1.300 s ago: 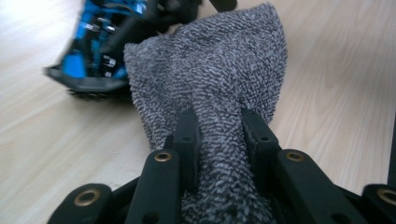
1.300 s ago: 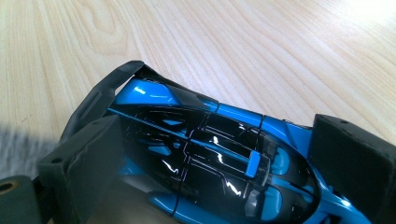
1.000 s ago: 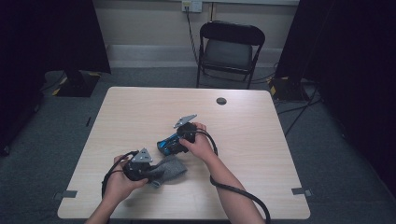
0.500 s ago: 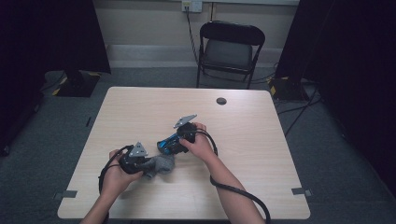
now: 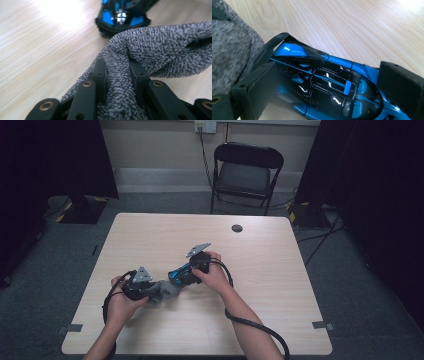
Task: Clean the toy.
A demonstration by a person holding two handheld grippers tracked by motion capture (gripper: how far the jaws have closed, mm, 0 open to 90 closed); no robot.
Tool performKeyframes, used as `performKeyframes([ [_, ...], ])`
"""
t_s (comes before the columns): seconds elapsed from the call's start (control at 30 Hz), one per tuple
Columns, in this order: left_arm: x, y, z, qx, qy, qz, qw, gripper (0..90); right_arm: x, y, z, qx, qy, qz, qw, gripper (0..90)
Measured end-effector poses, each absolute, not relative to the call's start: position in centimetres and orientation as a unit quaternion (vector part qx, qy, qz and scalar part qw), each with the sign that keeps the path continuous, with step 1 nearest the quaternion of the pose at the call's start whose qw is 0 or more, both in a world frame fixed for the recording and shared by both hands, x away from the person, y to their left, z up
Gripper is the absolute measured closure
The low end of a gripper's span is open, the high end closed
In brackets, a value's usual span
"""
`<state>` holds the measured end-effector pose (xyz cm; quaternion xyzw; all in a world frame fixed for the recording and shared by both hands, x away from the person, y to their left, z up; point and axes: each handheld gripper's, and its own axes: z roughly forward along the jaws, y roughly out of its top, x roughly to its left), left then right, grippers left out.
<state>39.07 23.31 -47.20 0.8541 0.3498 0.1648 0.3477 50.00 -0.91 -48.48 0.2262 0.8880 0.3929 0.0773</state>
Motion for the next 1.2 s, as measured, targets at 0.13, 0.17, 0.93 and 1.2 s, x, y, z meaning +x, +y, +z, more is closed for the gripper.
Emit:
performKeyframes([
  [0.13,39.4,24.0,-47.2,0.847,0.362,0.175,0.348,70.9,50.0,-0.9,-48.5,0.225,0.888,0.393,0.077,2.8],
  [0.17,39.5,24.2,-47.2,0.843,0.365,0.178,0.352,70.8,50.0,-0.9,-48.5,0.225,0.888,0.393,0.077,2.8],
  [0.93,40.0,25.4,-47.3,0.814,0.398,0.208,0.369,70.6,50.0,-0.9,-48.5,0.226,0.888,0.393,0.077,2.8],
  [1.2,39.8,26.2,-46.9,0.802,0.409,0.214,0.380,70.2,50.0,-0.9,-48.5,0.226,0.888,0.393,0.077,2.8],
])
